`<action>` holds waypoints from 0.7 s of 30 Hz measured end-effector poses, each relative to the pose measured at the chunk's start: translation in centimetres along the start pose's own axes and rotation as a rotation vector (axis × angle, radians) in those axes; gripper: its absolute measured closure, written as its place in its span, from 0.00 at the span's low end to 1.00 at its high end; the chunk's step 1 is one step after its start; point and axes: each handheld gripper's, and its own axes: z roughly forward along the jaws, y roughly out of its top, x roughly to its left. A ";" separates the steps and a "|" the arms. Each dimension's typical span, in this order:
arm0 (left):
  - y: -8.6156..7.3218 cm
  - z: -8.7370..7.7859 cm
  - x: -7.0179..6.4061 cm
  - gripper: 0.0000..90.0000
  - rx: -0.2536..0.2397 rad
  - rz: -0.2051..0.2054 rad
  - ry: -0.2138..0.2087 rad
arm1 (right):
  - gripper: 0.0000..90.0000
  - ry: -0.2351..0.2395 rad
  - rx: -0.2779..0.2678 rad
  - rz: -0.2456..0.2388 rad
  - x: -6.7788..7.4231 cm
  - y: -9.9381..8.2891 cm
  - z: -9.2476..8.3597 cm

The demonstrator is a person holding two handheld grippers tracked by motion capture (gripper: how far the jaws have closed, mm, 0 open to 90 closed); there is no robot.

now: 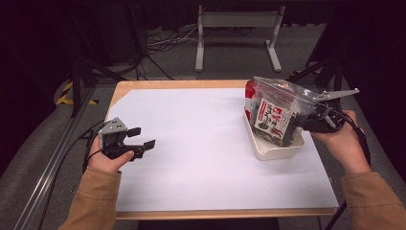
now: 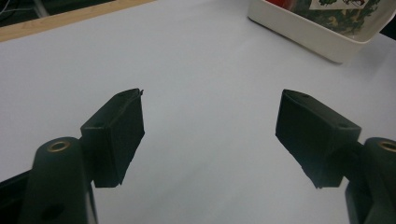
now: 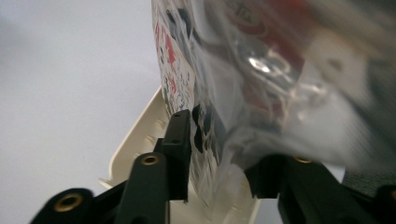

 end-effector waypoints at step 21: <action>-0.6 -0.5 -1.8 0.22 -0.025 0.067 -0.035 | 0.27 0.015 -0.185 0.043 0.2 -2.4 -3.8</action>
